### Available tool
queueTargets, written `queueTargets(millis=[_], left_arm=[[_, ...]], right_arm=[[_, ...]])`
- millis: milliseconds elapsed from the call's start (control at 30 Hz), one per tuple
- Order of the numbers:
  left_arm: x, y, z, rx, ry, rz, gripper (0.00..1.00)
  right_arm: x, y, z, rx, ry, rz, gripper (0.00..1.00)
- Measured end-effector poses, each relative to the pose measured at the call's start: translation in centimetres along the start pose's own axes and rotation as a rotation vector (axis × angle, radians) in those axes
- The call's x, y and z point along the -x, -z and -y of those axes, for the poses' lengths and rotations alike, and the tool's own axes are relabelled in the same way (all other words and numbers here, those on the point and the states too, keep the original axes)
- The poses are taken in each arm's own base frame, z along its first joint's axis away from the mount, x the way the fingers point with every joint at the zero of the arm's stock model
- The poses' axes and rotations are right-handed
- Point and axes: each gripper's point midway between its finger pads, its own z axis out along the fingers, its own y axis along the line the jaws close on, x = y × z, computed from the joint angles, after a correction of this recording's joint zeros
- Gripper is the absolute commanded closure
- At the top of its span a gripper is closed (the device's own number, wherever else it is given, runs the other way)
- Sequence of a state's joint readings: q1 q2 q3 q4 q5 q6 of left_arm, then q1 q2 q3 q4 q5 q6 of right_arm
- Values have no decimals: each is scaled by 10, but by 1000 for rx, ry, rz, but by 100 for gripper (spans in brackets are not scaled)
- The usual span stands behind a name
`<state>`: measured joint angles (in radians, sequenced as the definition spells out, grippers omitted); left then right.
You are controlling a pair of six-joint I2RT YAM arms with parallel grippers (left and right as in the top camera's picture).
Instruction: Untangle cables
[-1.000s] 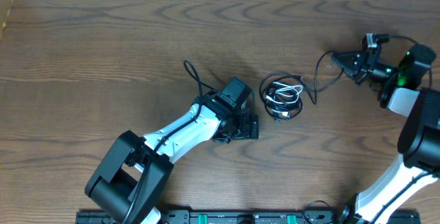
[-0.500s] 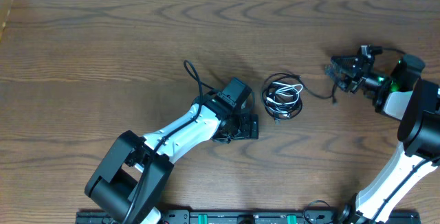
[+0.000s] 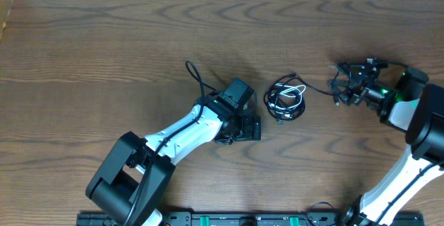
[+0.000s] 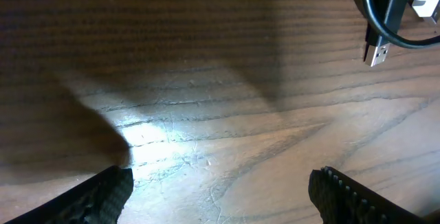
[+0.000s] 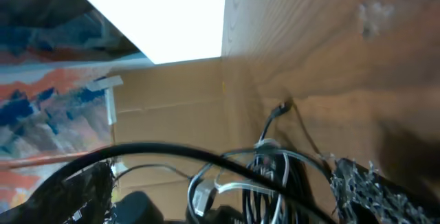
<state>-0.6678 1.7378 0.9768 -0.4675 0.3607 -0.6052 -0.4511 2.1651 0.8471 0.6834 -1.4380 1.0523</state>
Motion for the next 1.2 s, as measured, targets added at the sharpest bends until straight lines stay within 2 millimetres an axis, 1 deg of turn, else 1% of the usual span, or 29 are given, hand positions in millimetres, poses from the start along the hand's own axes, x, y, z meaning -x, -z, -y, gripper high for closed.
queueTargets(millis=[333,400,500,600,667,733,833,933,1067,1133,1200], left_arm=[[0,0,0,0,0,0,13],[0,0,0,0,0,0,13],[0,0,0,0,0,0,13],[0,0,0,0,0,0,13],[0,0,0,0,0,0,13],[0,0,0,0,0,0,13],[0,0,0,0,0,0,13],[0,0,0,0,0,0,13],[0,0,0,1,0,0,13],[0,0,0,0,0,0,13],[0,0,0,0,0,0,13]], right_arm=[[5,51,5,4,-115,128,1],[4,56,7,-11,-146,151,1],[0,62,13,-91,-202,205,1],[-9,69,26,-259,-256,262,1],[-18,76,30,-388,-278,274,1],[-20,88,32,-559,-242,298,1],[-15,113,32,-820,-157,341,1],[-11,131,18,-1031,-74,362,1],[-12,144,-5,-1246,-8,354,1],[-14,146,-17,-1345,26,339,1],[-13,144,-30,-1422,78,329,1]])
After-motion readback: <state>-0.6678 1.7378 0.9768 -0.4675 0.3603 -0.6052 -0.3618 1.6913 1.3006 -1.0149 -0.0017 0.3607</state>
